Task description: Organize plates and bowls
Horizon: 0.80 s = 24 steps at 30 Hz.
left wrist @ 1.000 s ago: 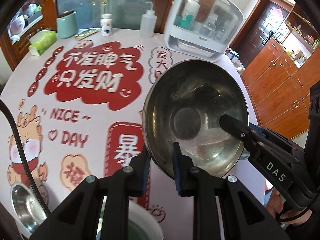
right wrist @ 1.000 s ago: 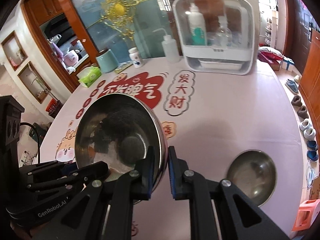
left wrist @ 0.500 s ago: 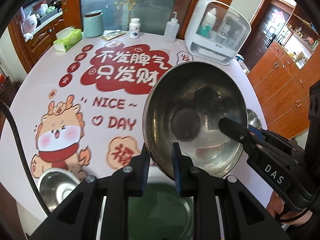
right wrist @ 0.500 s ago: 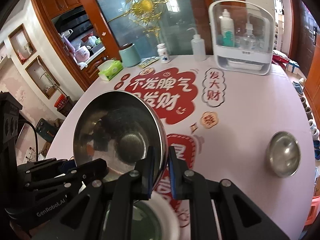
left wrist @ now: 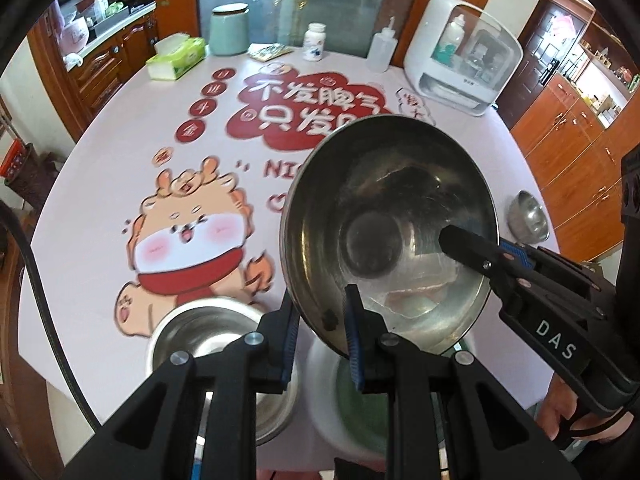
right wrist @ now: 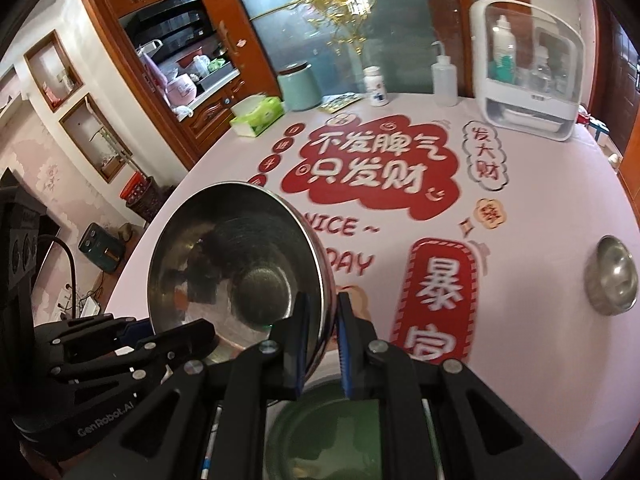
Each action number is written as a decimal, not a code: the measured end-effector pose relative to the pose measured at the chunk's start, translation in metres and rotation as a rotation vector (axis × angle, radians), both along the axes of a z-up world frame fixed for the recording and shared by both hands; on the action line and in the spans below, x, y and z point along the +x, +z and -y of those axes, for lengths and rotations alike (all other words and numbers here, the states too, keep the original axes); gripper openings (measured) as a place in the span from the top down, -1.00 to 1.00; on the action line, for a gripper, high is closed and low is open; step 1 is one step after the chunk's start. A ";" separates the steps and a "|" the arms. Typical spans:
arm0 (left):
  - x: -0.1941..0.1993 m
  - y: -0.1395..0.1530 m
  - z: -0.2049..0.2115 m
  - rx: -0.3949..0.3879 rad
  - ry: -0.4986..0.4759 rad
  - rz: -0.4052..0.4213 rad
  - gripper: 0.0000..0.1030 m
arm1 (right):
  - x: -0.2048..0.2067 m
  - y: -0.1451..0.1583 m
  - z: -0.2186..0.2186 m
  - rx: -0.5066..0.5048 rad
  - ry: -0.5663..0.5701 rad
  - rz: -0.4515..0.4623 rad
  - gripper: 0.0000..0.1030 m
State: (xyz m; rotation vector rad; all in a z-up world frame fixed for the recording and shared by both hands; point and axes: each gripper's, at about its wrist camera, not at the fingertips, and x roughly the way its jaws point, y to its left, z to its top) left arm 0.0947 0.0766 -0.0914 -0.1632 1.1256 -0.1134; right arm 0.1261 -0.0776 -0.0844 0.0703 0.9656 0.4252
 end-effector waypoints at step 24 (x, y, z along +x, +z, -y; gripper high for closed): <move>-0.054 -0.079 -0.102 0.007 0.033 -0.242 0.63 | -0.049 -0.074 -0.106 -0.057 0.076 -0.193 0.72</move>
